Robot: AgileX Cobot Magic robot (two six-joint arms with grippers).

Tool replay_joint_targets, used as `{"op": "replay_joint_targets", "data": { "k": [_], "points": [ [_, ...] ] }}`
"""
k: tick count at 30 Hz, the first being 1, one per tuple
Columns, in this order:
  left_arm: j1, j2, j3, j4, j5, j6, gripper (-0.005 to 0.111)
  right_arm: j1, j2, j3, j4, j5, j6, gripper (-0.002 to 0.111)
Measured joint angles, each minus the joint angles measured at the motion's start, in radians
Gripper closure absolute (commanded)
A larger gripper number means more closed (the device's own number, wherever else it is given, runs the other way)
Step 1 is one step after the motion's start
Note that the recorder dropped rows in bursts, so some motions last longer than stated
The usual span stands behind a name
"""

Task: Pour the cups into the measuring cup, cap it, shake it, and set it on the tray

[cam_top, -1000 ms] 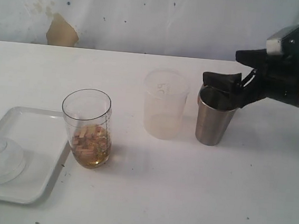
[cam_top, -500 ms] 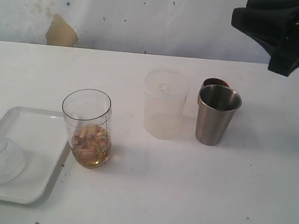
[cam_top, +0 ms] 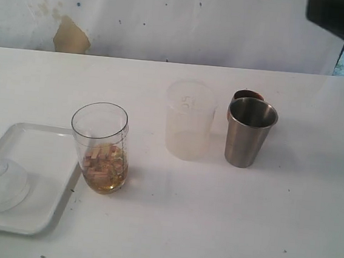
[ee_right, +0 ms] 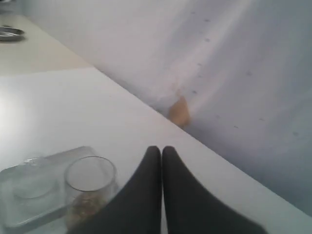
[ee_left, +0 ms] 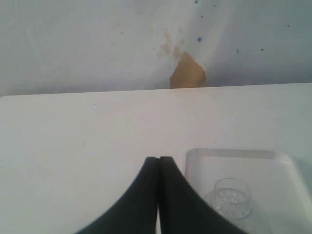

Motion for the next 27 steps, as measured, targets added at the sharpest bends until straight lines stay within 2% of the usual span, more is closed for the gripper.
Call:
{"op": "replay_joint_targets", "data": {
  "k": [6,14,18,27],
  "points": [
    [0.000,0.000,0.000,0.000,0.000,0.000,0.107,0.000,-0.217,0.090,-0.047,0.248,0.195,0.108],
    [0.000,0.000,0.000,0.000,0.000,0.000,0.107,0.000,-0.406,0.117,-0.047,0.262,0.258,0.108],
    [0.000,0.000,0.000,0.000,0.000,0.000,0.107,0.000,-0.469,0.119,-0.047,0.217,0.262,0.108],
    [0.000,0.000,0.000,0.000,0.000,0.000,0.107,0.000,-0.515,0.119,-0.047,-0.033,0.264,0.108]
  ]
}}
